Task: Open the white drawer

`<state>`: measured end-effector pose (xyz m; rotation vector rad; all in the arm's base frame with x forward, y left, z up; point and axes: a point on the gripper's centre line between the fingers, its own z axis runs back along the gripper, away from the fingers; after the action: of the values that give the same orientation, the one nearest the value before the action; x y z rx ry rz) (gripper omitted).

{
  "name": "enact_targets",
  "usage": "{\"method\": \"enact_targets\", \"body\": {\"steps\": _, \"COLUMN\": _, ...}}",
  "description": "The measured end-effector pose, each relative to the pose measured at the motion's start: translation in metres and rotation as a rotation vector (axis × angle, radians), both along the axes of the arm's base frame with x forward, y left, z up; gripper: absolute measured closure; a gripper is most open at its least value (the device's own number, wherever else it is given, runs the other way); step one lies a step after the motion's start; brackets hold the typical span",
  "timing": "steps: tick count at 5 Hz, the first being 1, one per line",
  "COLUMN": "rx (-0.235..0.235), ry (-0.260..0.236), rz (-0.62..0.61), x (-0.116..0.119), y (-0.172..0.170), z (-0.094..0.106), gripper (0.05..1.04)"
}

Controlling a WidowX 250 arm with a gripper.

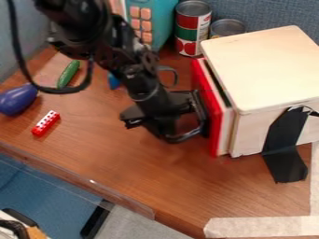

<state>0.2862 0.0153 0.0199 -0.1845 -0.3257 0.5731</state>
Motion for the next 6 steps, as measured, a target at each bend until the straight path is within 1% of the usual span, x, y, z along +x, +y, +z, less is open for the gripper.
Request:
{"method": "enact_targets", "body": {"steps": 1, "rx": 0.018, "ry": 0.013, "rz": 0.010, "x": -0.012, "y": 0.009, "z": 0.000, "gripper": 0.931}}
{"method": "enact_targets", "body": {"steps": 2, "rx": 0.031, "ry": 0.029, "rz": 0.023, "x": -0.027, "y": 0.030, "z": -0.002, "gripper": 0.931}}
{"method": "enact_targets", "body": {"steps": 5, "rx": 0.042, "ry": 0.054, "rz": 0.011, "x": -0.050, "y": 0.051, "z": -0.002, "gripper": 0.932}}
{"method": "enact_targets", "body": {"steps": 6, "rx": 0.041, "ry": 0.059, "rz": 0.007, "x": -0.054, "y": 0.053, "z": -0.002, "gripper": 0.883}}
